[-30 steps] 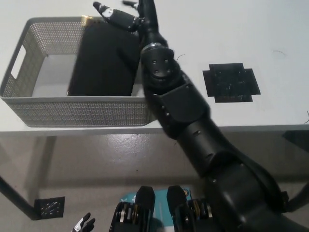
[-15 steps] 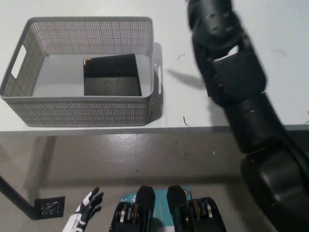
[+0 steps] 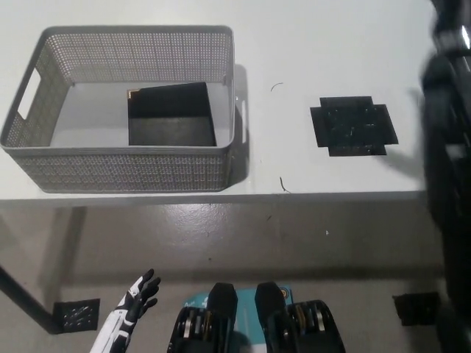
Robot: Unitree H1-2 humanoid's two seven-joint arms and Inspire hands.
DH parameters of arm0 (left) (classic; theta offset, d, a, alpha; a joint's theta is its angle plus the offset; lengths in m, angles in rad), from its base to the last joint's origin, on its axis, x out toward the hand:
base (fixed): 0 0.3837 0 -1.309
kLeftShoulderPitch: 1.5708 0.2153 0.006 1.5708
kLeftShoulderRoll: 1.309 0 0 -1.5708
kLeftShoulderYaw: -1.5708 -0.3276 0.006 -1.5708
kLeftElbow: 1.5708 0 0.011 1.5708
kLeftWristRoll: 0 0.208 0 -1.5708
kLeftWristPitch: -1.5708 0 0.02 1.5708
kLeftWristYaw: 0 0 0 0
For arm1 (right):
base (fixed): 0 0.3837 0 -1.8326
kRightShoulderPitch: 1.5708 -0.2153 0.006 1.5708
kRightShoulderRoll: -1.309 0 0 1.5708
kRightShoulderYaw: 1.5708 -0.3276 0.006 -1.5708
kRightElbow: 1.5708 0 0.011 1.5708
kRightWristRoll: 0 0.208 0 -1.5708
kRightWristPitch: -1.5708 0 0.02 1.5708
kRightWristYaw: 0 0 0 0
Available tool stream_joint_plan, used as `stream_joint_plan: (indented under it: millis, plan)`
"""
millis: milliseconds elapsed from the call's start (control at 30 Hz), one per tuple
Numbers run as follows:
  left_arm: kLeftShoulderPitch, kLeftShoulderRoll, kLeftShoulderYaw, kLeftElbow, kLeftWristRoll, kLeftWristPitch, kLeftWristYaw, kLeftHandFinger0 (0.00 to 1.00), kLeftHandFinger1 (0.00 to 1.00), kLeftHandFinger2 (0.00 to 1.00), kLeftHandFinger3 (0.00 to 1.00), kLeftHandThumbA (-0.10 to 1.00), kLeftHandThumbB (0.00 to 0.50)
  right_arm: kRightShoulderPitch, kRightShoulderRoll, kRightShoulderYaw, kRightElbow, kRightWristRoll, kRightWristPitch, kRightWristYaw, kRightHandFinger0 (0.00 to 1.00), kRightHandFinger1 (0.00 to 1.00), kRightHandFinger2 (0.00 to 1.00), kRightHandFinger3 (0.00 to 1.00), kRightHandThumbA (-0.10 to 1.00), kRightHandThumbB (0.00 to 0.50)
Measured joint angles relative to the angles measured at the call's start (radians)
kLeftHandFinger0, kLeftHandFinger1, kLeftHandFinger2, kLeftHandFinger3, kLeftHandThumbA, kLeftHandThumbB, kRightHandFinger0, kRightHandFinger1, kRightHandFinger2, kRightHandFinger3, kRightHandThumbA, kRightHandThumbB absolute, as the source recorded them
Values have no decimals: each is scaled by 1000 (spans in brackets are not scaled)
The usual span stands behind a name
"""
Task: A notebook is kept standing on the table on the right hand side and a container is kept on the left hand side and the robot uses its right hand to grab the notebook and places it in the container
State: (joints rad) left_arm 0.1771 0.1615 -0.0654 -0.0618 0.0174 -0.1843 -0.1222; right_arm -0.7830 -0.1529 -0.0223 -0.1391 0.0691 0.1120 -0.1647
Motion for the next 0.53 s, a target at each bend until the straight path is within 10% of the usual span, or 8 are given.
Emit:
stream_joint_plan:
  millis: [533]
  plan:
    - [-28, 0, 11, -14, -8, 41, -2, 1000, 1000, 1000, 1000, 1000, 178, 964, -12, 91, -90, 1, -131, 69, 1000, 1000, 1000, 1000, 1000, 324]
